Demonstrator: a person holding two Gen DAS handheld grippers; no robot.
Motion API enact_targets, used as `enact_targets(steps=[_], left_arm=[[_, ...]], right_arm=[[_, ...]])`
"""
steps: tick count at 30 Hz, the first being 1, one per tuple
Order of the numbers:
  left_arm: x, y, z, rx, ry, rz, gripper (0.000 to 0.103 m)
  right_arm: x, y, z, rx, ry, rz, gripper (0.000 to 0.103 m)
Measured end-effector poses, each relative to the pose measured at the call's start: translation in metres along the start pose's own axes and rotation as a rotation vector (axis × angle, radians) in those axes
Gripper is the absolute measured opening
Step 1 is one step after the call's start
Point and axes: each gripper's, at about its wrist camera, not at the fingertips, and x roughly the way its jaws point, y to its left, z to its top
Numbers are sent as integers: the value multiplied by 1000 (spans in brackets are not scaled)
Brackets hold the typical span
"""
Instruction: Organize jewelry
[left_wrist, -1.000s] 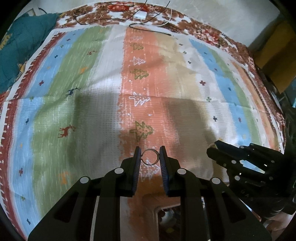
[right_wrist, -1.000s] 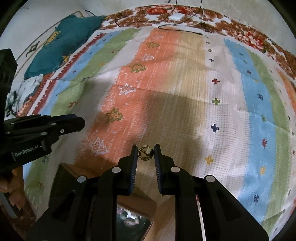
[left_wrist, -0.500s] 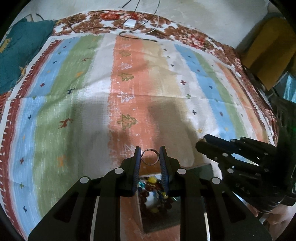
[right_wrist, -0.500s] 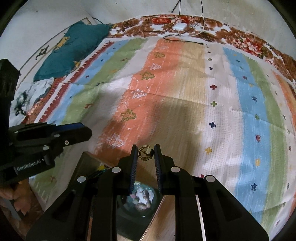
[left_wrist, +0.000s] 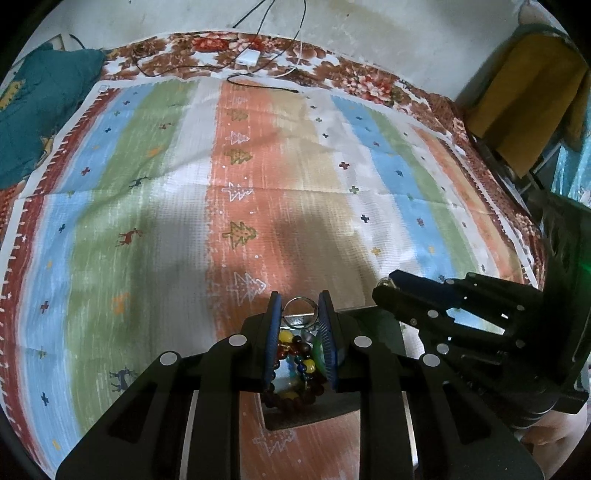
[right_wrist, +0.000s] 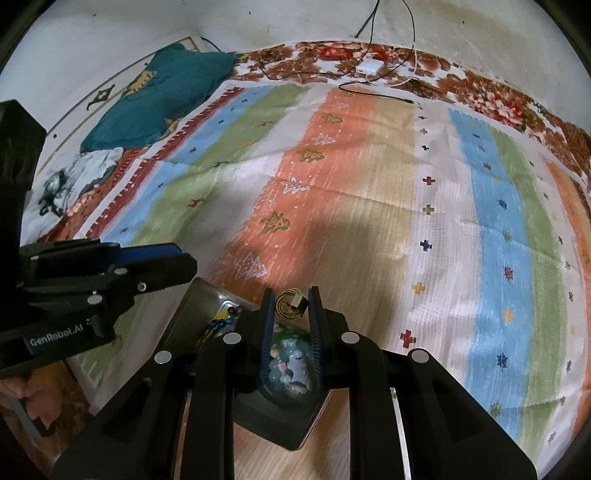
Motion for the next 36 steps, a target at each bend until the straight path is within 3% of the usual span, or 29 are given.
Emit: enact_targets(steps=[22,23,24,25,36], left_arm=[[-16,-9,-21,-3,-12,-53,21],[-16,-9,-21,-7,-11,-49,26],[-16,-7,-21,-16,-11,-50,29],[-16,-5,-21,-29,-12,-54,36],[-31,7,-35,-53,-39,-48,56]], right_arm=[[-11,19,-31,-18,12,29,20],[-12,20,-32,-22,14,30,24],[-13,21,-34,-26,12,28,38],[-14,20,-34,-28,9,24,44],[-41,23,-50,-51,-45,-24,59]])
